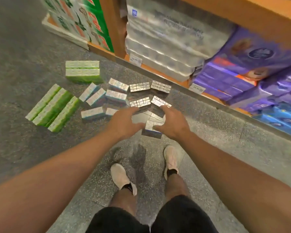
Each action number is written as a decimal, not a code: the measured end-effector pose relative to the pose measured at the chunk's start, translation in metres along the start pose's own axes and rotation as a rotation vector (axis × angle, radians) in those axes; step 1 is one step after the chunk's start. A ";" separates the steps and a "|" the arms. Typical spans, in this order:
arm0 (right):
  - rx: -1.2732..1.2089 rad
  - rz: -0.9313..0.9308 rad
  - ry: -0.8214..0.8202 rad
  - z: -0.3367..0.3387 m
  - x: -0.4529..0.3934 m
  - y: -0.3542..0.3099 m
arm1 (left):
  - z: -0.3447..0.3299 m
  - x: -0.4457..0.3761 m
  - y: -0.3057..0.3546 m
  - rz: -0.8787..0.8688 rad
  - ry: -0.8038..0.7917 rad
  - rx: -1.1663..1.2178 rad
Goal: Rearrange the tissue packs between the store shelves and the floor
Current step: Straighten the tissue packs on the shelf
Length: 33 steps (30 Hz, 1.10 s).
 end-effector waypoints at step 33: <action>0.026 0.073 0.083 -0.134 -0.154 0.056 | -0.124 -0.191 -0.128 0.047 -0.040 0.015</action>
Point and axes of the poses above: each hand's wrist, its own x-axis away from the middle knuckle, its own z-axis out of the back of the hand, y = z × x, the point moved 8 cm from there along -x, towards the middle knuckle, and after that the axes turned 5 degrees about x, right-handed, at the moved point
